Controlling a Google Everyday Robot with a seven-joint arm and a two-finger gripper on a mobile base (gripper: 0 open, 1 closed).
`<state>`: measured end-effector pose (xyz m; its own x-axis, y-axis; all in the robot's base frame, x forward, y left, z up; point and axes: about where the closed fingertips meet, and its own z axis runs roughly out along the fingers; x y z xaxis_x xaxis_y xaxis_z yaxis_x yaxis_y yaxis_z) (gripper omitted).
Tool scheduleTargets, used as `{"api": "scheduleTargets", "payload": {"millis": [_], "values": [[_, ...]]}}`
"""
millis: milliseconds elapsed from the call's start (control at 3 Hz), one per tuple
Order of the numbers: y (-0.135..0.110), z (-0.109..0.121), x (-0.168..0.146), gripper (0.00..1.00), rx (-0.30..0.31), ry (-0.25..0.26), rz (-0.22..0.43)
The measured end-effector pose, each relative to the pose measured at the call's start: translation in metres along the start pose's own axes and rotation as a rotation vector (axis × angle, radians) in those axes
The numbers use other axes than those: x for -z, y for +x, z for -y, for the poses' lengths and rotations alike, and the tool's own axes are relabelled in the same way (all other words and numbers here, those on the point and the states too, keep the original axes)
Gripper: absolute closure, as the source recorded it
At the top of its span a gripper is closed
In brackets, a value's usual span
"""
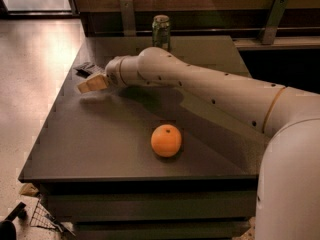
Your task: Pick rxbar chocolate
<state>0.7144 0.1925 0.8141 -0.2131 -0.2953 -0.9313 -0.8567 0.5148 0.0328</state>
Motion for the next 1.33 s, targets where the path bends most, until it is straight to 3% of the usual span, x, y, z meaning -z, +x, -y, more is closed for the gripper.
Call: {"api": "scheduleTargets", "payload": {"millis": [333,1333], "values": [[0.0074,-0.0016,-0.0068,0.21,-0.002,0.003,-0.001],[-0.0006,-0.0021,-0.0039,0.91,-0.001,0.003,-0.001]]}}
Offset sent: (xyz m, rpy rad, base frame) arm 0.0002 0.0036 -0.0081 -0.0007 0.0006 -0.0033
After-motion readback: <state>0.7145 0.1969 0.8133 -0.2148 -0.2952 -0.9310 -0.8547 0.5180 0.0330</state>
